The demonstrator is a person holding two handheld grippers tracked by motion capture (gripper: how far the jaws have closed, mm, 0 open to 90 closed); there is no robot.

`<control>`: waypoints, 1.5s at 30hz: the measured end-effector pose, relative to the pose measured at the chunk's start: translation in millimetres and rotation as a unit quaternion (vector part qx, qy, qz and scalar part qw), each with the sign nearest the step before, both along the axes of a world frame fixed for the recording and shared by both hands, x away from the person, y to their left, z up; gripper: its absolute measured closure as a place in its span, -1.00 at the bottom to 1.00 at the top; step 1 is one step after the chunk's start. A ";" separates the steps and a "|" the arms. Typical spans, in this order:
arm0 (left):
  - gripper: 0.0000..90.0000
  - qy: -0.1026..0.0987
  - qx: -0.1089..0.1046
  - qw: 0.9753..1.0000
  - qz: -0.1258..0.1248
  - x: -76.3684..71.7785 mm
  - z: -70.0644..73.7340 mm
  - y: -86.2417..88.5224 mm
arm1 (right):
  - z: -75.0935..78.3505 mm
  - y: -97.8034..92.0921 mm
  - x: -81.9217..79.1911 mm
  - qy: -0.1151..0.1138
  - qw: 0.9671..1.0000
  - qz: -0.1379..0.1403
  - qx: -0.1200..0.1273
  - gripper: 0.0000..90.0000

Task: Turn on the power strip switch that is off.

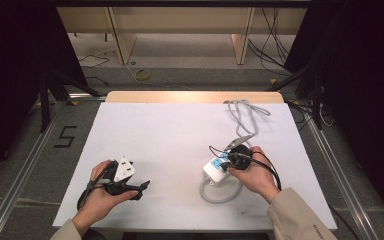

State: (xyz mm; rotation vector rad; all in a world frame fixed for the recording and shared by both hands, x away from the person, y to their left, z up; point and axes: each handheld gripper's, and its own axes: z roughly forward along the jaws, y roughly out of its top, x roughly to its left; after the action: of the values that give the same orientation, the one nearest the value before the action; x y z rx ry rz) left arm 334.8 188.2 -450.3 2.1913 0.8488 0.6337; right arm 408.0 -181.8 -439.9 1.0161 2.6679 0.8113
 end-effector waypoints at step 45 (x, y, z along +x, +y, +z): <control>-0.62 0.002 0.001 1.000 0.000 -0.8 -0.4 -0.7 | 0.6 11.2 1.7 0.012 0.999 -0.004 -0.045 1.00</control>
State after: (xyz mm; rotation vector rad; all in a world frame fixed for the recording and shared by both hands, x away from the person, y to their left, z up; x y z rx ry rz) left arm 334.0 187.6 -450.7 2.1949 0.8506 0.6313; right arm 409.6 -170.6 -439.3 1.0214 2.6918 0.6756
